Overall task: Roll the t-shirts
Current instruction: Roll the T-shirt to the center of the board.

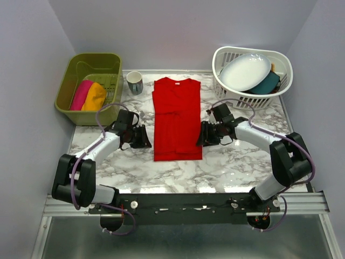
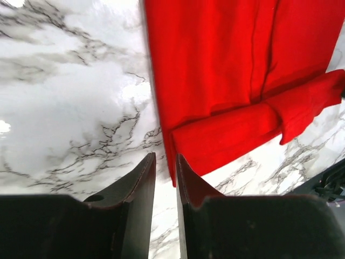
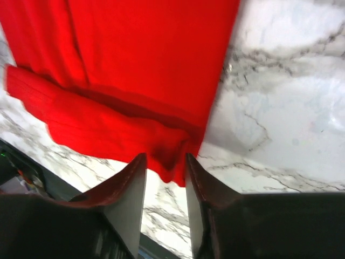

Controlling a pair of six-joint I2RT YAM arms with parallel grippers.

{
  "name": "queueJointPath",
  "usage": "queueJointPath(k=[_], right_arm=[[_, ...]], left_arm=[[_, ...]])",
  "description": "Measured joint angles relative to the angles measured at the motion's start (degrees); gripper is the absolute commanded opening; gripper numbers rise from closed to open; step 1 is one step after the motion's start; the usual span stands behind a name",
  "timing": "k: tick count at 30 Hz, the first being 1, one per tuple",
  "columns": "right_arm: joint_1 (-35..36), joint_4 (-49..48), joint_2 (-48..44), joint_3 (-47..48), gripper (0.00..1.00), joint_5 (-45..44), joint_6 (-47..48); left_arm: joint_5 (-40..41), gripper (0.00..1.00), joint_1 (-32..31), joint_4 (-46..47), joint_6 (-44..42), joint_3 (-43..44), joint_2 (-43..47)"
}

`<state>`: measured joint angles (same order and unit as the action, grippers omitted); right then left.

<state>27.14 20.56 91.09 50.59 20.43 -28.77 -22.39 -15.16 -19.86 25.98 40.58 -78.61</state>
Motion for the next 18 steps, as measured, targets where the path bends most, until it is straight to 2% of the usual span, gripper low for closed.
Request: queueJointPath(k=[1,5,8,9,10,12,13,16,18], right_arm=[[-0.2,0.8,-0.1,1.5,0.60,-0.4,1.3],[-0.9,4.9,-2.0,8.3,0.58,-2.1,8.3],[-1.2,6.5,-4.3,13.2,0.47,-1.3,17.5],[-1.2,6.8,-5.1,14.2,0.44,-0.3,21.2],[-1.0,7.1,-5.5,14.9,0.41,1.1,25.4],[-0.1,8.0,-5.8,15.5,0.38,3.1,33.4],[1.0,9.0,-5.7,15.5,0.31,4.2,39.5],[3.9,12.6,-5.6,14.7,0.22,6.0,52.1],[5.7,15.0,-4.8,13.9,0.20,6.6,59.7]], left_arm=[[0.0,0.33,0.5,-1.4,-1.1,0.9,0.5],[-1.9,0.27,1.2,-5.0,-7.2,5.8,3.3],[-4.8,0.11,1.2,-7.5,-11.4,9.4,2.7],[-6.5,0.03,1.2,-8.5,-13.1,10.6,1.5],[-8.3,0.00,1.2,-9.2,-14.3,11.3,0.2],[-12.2,0.00,1.2,-10.6,-16.4,11.4,-2.3],[-13.8,0.00,1.2,-11.3,-17.1,11.2,-3.5],[-16.8,0.00,1.1,-12.9,-18.2,10.3,-4.9],[-17.8,0.00,0.7,-13.0,-18.7,9.9,-5.2]])
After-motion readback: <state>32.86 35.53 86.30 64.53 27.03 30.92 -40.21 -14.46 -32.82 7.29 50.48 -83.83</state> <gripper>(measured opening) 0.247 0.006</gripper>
